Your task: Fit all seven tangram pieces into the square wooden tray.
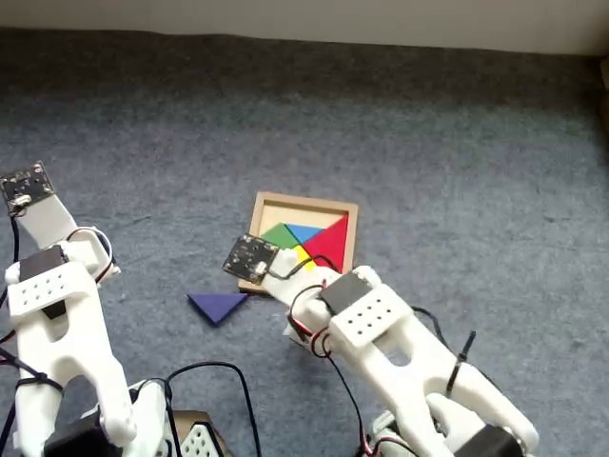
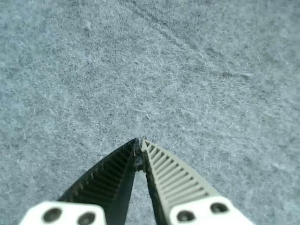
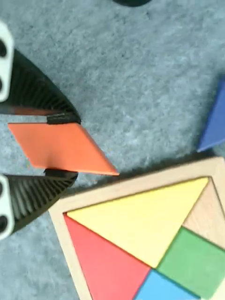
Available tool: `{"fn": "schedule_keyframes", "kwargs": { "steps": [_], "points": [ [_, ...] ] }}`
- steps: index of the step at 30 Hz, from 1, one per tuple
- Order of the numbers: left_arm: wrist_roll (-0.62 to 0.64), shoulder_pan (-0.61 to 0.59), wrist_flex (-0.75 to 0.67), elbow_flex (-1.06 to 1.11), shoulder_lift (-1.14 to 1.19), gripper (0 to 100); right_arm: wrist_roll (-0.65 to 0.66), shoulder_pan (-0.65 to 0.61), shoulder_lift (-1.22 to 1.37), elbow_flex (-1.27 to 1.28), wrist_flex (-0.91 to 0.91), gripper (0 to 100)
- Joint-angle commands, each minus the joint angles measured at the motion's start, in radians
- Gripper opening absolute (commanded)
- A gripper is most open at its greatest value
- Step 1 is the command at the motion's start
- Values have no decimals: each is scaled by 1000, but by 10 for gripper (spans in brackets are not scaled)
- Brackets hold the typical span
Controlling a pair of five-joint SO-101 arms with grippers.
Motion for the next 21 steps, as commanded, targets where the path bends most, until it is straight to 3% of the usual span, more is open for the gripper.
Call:
{"fn": "schedule_keyframes", "kwargs": {
  "steps": [1,6,14,21],
  "points": [
    [2,18,-15,-2,-30,8,84,82,-85,-18,-7,5],
    [2,18,-15,-2,-30,8,80,168,-47,-18,-226,5],
    [2,18,-15,-2,-30,8,-199,188,97,-41,-516,6],
    [2,18,-15,-2,-30,8,-434,203,302,-173,-536,6]
  ]
}}
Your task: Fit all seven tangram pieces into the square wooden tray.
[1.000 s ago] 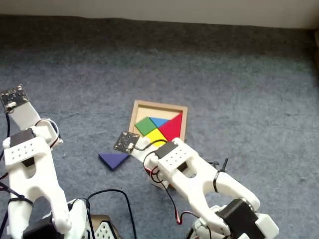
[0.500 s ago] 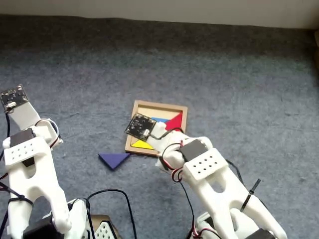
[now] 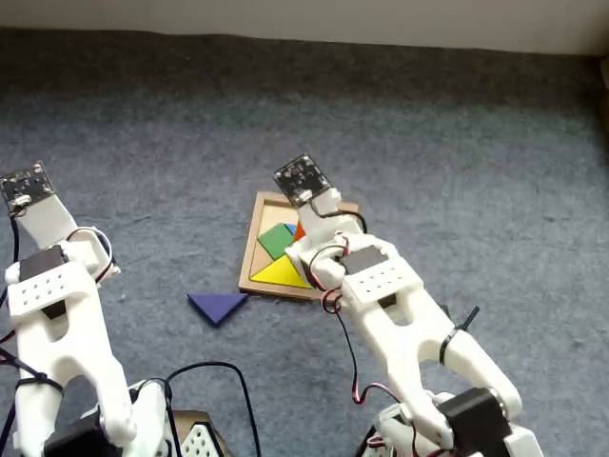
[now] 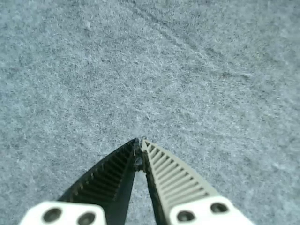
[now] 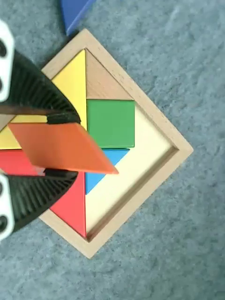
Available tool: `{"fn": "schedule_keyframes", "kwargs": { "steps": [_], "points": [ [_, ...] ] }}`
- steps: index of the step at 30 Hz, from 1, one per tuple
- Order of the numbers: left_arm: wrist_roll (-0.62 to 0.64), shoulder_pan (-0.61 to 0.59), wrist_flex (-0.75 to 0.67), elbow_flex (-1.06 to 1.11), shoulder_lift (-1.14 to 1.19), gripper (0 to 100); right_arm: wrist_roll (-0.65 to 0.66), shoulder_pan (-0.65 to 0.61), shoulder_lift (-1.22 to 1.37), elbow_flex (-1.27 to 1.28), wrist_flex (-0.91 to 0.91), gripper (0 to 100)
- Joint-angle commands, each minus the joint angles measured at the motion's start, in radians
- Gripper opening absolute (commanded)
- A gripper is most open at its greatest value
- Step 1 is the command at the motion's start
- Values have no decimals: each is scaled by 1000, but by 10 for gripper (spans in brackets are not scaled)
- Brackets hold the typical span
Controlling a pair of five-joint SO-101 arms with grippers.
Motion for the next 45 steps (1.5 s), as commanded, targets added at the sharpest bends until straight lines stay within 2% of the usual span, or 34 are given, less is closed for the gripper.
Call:
{"fn": "schedule_keyframes", "kwargs": {
  "steps": [1,8,15,26,29,34,45],
  "points": [
    [2,18,-15,-2,-30,8,-141,27,70,-128,-25,6],
    [2,18,-15,-2,-30,8,-365,53,157,-225,13,7],
    [2,18,-17,-2,-30,8,-658,54,166,-262,51,7],
    [2,18,-37,-2,-24,8,-769,54,168,-260,47,7],
    [2,18,-37,-1,-24,8,-822,54,168,-260,45,7],
    [2,18,-37,-1,-24,8,-925,54,170,-249,-87,7],
    [2,18,-37,-1,-24,8,-1157,54,170,-216,-85,7]
  ]
}}
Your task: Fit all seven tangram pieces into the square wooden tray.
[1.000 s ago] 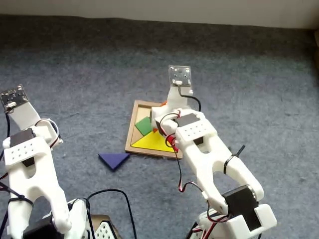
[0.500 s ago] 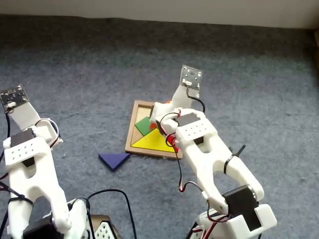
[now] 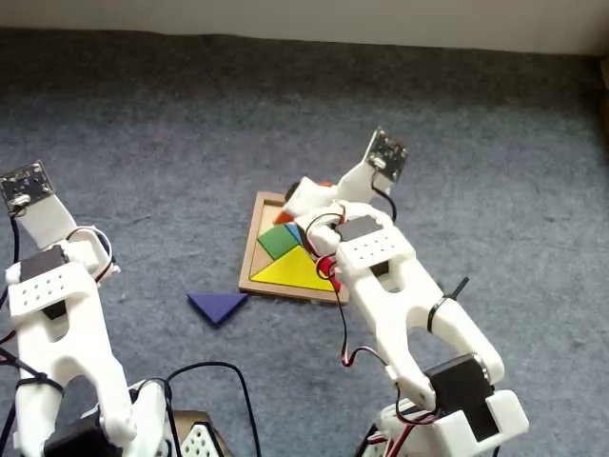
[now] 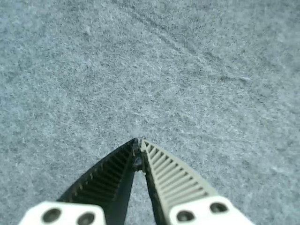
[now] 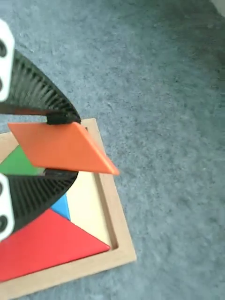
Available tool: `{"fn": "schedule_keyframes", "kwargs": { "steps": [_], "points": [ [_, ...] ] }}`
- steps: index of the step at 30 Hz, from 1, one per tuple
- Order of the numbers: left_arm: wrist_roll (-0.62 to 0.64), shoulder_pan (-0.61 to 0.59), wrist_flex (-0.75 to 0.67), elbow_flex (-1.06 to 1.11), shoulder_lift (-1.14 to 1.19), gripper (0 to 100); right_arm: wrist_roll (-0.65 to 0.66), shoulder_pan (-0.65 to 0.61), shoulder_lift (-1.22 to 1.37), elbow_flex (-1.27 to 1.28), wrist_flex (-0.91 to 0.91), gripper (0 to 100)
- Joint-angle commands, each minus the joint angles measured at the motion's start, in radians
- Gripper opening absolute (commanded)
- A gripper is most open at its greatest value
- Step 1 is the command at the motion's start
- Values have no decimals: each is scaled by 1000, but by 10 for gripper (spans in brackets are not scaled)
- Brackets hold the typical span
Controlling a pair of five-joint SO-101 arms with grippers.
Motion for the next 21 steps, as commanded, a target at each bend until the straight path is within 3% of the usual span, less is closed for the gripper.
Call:
{"fn": "schedule_keyframes", "kwargs": {
  "steps": [1,21],
  "points": [
    [2,18,-15,-7,-24,8,-72,12,-2,-7,-12,7],
    [2,18,-15,-7,-24,8,-100,31,-4,-18,90,7]
  ]
}}
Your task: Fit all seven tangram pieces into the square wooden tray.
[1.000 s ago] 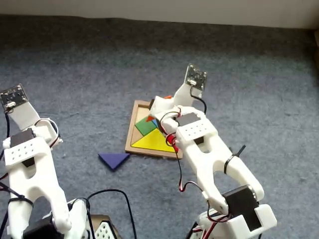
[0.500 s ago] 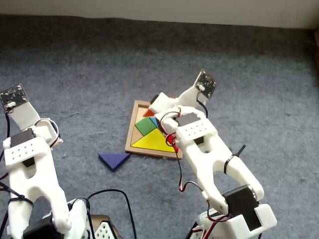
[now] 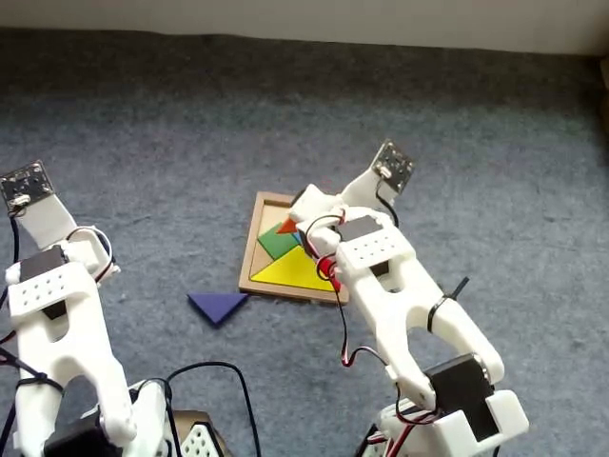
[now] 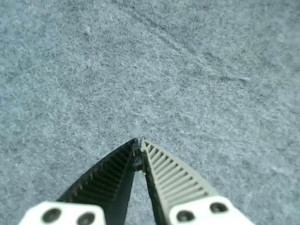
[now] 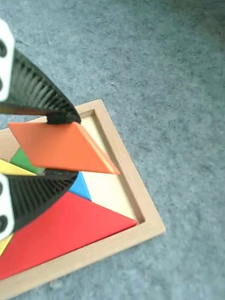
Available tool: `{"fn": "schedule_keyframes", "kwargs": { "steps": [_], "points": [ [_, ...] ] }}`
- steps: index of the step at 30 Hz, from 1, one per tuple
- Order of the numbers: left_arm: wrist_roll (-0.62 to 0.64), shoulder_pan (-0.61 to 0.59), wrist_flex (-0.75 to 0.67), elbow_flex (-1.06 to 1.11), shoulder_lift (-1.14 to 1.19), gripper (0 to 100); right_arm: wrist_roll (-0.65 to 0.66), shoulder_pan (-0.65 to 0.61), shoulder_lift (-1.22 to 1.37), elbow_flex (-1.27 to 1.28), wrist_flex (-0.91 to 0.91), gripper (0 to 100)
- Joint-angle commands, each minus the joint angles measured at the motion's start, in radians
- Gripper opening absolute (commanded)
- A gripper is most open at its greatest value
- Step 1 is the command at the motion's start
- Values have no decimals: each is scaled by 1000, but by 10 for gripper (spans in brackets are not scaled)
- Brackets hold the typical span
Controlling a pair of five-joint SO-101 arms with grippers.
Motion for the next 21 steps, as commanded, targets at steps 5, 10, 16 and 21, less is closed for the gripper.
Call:
{"fn": "schedule_keyframes", "kwargs": {
  "steps": [5,10,16,21],
  "points": [
    [2,18,-15,-7,-24,8,12,48,-4,-18,-7,7],
    [2,18,-15,-7,-24,8,229,48,-4,-19,-7,7],
    [2,18,-15,-7,-24,8,454,48,-4,-18,-7,7],
    [2,18,-15,-7,-24,8,601,48,-4,-16,-7,7]
  ]
}}
